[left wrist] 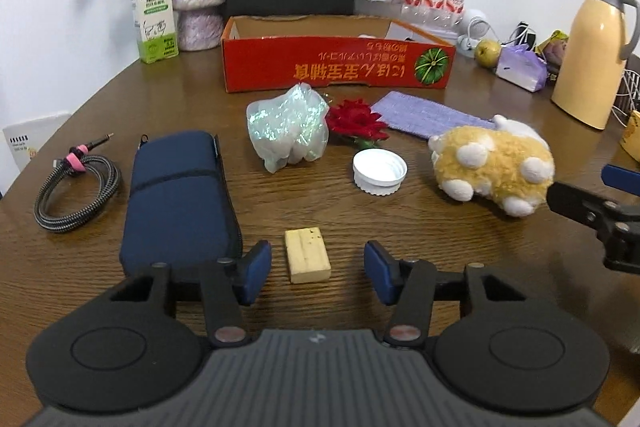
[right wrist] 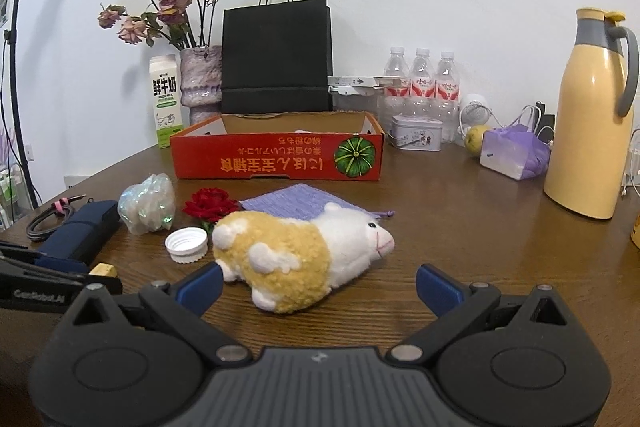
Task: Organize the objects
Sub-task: 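Grasp the small yellow sponge with the left tool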
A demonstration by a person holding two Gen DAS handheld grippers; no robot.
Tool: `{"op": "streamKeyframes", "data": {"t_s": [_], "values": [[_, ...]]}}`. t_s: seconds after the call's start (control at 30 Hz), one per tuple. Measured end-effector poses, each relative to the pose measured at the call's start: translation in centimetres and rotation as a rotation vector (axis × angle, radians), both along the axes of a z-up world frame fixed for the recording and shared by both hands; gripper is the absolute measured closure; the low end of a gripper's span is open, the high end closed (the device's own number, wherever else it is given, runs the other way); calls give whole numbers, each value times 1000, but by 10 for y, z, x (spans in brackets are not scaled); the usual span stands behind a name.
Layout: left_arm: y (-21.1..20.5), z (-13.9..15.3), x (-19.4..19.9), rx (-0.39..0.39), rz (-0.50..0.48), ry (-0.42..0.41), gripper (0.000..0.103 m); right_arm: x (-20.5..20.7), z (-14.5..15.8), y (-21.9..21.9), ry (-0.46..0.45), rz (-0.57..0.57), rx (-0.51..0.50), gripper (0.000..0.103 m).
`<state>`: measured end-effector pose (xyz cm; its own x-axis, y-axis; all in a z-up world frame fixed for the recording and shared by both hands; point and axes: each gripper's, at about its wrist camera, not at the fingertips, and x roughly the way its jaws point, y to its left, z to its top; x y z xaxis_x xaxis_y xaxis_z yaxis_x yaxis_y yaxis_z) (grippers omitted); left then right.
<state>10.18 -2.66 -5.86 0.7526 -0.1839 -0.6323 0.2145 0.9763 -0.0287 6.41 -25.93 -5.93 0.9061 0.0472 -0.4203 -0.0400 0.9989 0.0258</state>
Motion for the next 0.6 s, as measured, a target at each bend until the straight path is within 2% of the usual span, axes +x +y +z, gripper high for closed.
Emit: {"op": "streamKeyframes", "data": {"t_s": [0.1,0.13,0.17,0.5,0.6], "values": [[-2,-1,3,9,27,-15,63,0,-2,-1,1,3,4,0],[-2,-1,4,14,43,-21,79,0,-2,-1,1,5,4,0],[-1,0,5,10,53,-23,81,0,-3,-1,1,6,4,0],[6,5,7,-32,30,-23,81,3,-1,12,14,18,-8,0],[10,10,6,-43,30,-46,81,5,2,19,14,18,-15,0]]}}
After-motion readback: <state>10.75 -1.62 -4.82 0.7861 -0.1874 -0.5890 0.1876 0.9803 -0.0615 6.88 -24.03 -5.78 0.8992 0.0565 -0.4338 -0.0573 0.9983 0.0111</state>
